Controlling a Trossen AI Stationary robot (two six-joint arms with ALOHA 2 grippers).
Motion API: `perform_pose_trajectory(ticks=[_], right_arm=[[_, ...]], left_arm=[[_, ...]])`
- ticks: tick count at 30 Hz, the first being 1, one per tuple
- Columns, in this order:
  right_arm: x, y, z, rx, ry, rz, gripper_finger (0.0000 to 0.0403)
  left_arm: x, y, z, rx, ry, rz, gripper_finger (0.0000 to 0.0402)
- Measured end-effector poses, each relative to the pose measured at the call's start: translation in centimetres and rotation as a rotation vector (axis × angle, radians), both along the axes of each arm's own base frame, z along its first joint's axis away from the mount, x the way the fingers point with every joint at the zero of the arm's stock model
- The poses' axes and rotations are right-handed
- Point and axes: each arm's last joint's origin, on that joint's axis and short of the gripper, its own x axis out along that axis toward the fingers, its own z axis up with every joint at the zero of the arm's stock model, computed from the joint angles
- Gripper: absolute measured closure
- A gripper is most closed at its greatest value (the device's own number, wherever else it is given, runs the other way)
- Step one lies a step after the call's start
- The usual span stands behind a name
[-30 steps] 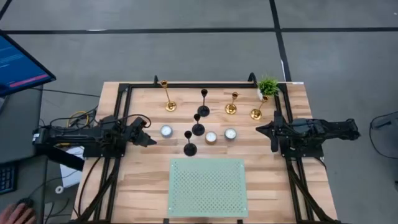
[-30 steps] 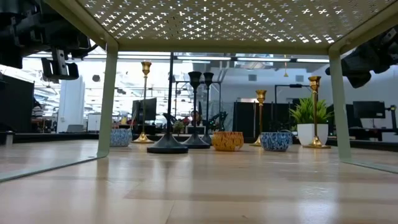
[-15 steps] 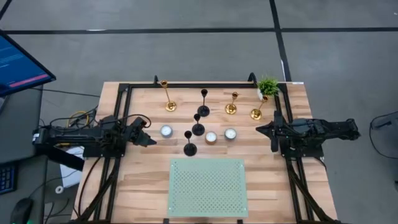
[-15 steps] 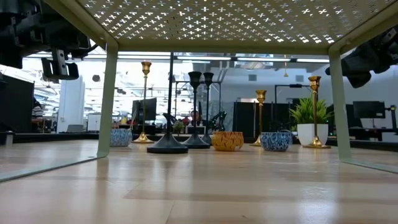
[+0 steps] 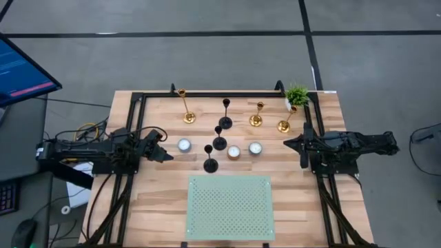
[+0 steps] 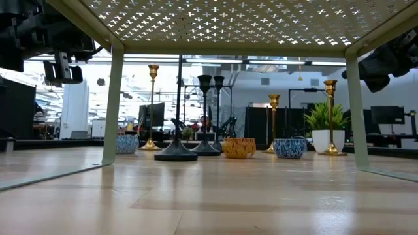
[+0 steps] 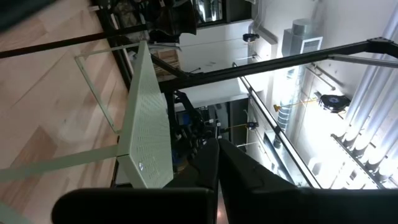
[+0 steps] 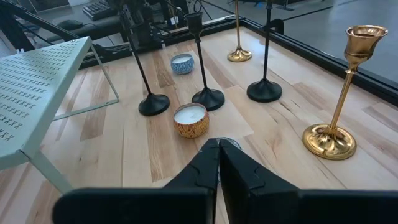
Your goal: Pick & Place candle stick holders
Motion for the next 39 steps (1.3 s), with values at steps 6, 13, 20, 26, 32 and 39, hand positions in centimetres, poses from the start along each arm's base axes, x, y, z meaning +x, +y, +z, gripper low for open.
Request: perform_pose_trajectory(ticks=[6, 13, 20, 26, 32, 39], right_arm=[[0.0, 0.0, 0.0, 0.0, 0.0, 0.0, 0.0397], [-0.01, 0.0, 0.01, 0.0, 0.0, 0.0, 0.0397], [0.0, 0.0, 0.01, 0.0, 0.0, 0.0, 0.0397], [-0.01, 0.0, 0.01, 0.0, 0.0, 0.0, 0.0397], [0.0, 0.0, 0.0, 0.0, 0.0, 0.0, 0.0397], [0.0, 0.0, 0.01, 0.0, 0.0, 0.0, 0.0397]], left_arm=[[0.0, 0.0, 0.0, 0.0, 0.0, 0.0, 0.0394], [0.0, 0.0, -0.01, 0.0, 0.0, 0.0, 0.0394], [0.0, 0.0, 0.0, 0.0, 0.0, 0.0, 0.0394], [0.0, 0.0, 0.0, 0.0, 0.0, 0.0, 0.0394], [0.0, 0.0, -0.01, 0.0, 0.0, 0.001, 0.0394], [0.04, 0.12, 0.01, -0.014, -0.001, 0.042, 0.0394]])
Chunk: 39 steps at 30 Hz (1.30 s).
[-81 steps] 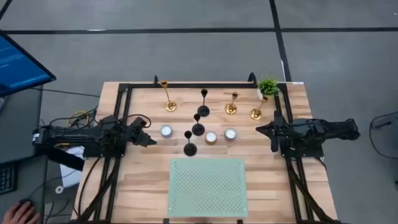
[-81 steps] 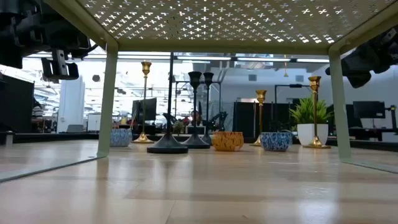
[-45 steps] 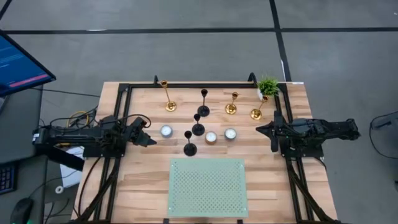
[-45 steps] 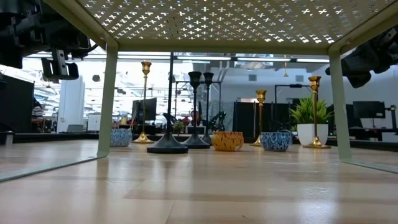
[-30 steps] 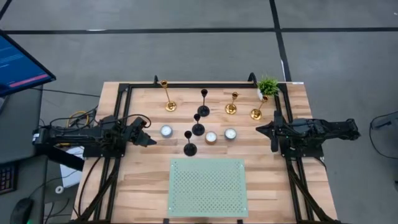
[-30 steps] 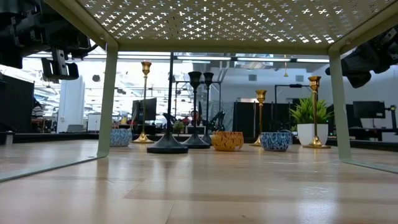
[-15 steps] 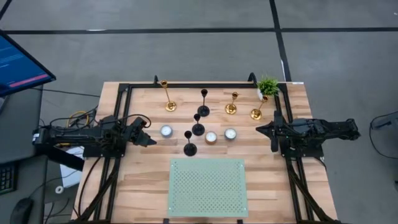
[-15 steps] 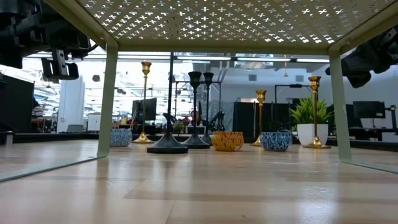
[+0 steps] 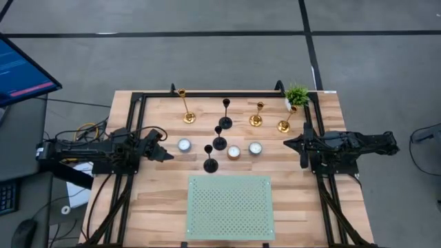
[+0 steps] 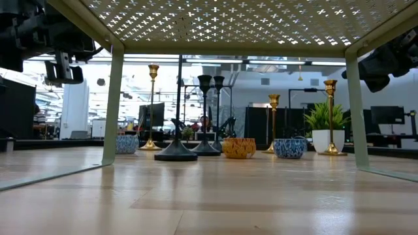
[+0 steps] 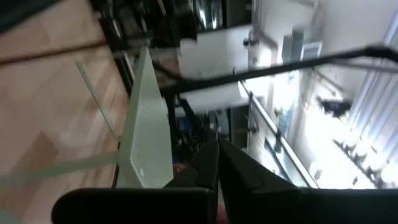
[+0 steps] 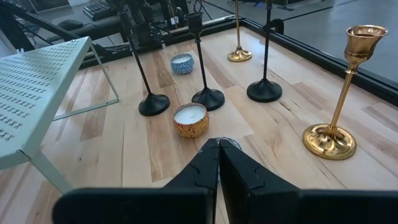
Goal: Pick & Place candle stick holders
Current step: Put the left gold candle holder on the shelf
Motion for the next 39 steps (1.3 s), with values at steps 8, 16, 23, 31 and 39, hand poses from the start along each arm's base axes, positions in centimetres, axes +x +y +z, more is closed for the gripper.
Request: perform_pose_trajectory(ticks=[8, 16, 23, 31, 39], right_arm=[[0.0, 0.0, 0.0, 0.0, 0.0, 0.0, 0.0397], [0.0, 0.0, 0.0, 0.0, 0.0, 0.0, 0.0397], [0.0, 0.0, 0.0, 0.0, 0.0, 0.0, 0.0397], [0.0, 0.0, 0.0, 0.0, -0.001, 0.0, 0.0397], [0.0, 0.0, 0.0, 0.0, 0.0, 0.0, 0.0397]], left_arm=[[0.5, 0.8, -0.3, -0.078, 0.029, 0.244, 0.0394], [1.3, 1.4, -1.2, -0.122, 0.129, 0.437, 0.0394], [1.8, 1.5, -1.2, -0.201, 0.126, 0.436, 0.0394], [0.7, 1.7, 2.6, -0.086, -0.235, 0.569, 0.0394], [0.9, 1.8, 8.6, 0.176, -0.365, 0.763, 0.0397]])
